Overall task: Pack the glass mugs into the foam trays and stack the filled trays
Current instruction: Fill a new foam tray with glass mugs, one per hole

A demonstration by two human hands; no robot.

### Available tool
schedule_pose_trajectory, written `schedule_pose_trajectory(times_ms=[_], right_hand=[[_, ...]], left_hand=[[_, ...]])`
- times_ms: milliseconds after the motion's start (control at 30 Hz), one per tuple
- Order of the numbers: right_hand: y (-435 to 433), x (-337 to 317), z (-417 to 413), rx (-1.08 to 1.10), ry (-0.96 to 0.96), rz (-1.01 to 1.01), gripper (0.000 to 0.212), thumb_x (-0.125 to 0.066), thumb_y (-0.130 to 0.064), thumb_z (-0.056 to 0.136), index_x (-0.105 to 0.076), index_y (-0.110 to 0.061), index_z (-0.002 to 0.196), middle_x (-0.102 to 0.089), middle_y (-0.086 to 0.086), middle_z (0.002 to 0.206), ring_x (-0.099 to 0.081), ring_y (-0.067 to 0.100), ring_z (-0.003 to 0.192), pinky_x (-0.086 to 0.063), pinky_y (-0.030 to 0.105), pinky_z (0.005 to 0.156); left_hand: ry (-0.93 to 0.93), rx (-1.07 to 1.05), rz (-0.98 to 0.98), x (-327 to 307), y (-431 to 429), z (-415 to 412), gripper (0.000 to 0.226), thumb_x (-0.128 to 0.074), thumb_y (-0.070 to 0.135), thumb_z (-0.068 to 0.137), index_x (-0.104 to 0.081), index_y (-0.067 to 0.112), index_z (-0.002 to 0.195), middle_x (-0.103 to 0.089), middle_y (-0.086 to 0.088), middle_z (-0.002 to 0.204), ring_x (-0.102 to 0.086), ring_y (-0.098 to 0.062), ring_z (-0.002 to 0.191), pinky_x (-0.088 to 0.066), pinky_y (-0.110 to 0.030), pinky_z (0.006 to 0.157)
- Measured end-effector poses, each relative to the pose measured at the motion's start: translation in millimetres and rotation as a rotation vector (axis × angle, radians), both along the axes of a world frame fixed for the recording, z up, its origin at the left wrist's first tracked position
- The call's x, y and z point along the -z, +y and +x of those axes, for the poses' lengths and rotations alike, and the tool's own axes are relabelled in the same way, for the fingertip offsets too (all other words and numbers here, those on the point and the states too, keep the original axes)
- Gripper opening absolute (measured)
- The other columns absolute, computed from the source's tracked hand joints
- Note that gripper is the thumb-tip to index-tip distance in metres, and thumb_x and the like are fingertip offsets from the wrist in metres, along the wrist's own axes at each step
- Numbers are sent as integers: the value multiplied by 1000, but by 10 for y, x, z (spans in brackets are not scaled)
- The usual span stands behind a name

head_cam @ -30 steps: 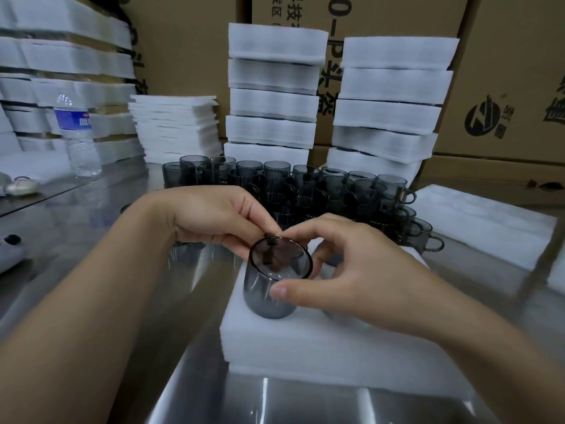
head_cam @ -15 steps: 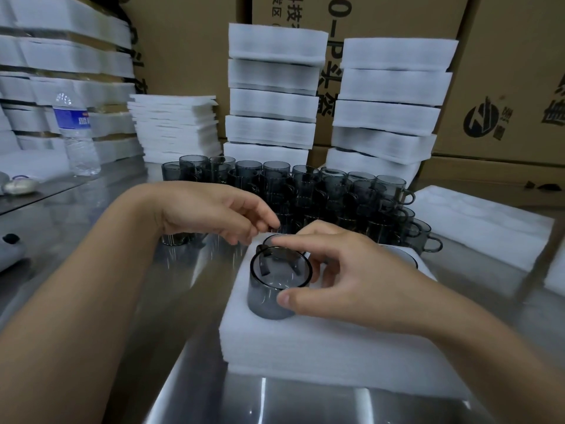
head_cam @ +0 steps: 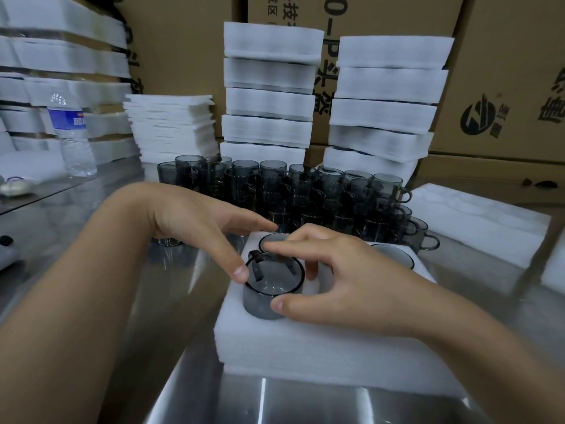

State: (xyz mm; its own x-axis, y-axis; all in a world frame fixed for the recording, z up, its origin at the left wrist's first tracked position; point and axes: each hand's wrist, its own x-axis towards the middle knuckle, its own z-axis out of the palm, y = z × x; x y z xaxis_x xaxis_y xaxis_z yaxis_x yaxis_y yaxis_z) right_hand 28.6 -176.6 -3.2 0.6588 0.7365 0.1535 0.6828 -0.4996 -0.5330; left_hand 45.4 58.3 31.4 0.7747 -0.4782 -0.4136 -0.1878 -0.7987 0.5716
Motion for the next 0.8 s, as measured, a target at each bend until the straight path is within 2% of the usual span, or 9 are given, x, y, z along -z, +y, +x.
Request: schedule_pose_trajectory(times_ms=[100, 333, 467, 600, 700, 800], right_hand=[[-1, -5, -2, 13, 15, -19, 63, -73, -51, 73, -52, -43, 132, -45, -31, 106, -48, -9, 94, -37, 16, 87], [-5, 24, 29, 51, 9, -170, 68, -64, -69, 69, -46, -51, 132, -36, -32, 108, -31, -3, 117, -27, 24, 104], [24, 37, 32, 99, 13, -135, 73, -40, -87, 59, -43, -60, 127, -36, -33, 111, -28, -1, 116, -26, 29, 104], [79, 93, 70, 277, -141, -112, 79, -22, -76, 71, -21, -48, 145, -28, -22, 134, -15, 0, 119, -13, 26, 102], [59, 135, 105, 329, -94, -233, 88, -17, -76, 70, -9, -40, 150, -17, -18, 148, -8, 2, 133, -6, 30, 110], [48, 147, 109, 317, -56, -300, 101, -8, -85, 60, -5, -38, 150, -13, -16, 153, -5, 7, 139, -1, 37, 116]], left_hand=[[7, -29, 77, -6, -23, 4, 125, -82, 67, 41, -19, 45, 146, -23, 28, 151, -23, 8, 137, -24, -30, 117], [23, -73, 159, 17, -82, 6, 120, -84, 54, 45, -19, 46, 146, -41, 22, 143, -38, 0, 132, -32, -36, 113], [15, -83, 173, 14, -90, 6, 120, -83, 55, 45, -19, 45, 147, -42, 21, 142, -39, 0, 131, -33, -34, 113], [13, -86, 198, 8, -97, 8, 118, -81, 56, 46, -18, 47, 146, -39, 28, 135, -35, 4, 130, -34, -21, 105], [16, -92, 203, 2, -97, 7, 115, -81, 53, 51, -16, 48, 146, -41, 28, 131, -45, 9, 117, -36, -16, 95], [20, -98, 198, -2, -106, -13, 118, -82, 56, 46, -17, 51, 144, -49, 24, 129, -55, 11, 100, -40, -18, 94]])
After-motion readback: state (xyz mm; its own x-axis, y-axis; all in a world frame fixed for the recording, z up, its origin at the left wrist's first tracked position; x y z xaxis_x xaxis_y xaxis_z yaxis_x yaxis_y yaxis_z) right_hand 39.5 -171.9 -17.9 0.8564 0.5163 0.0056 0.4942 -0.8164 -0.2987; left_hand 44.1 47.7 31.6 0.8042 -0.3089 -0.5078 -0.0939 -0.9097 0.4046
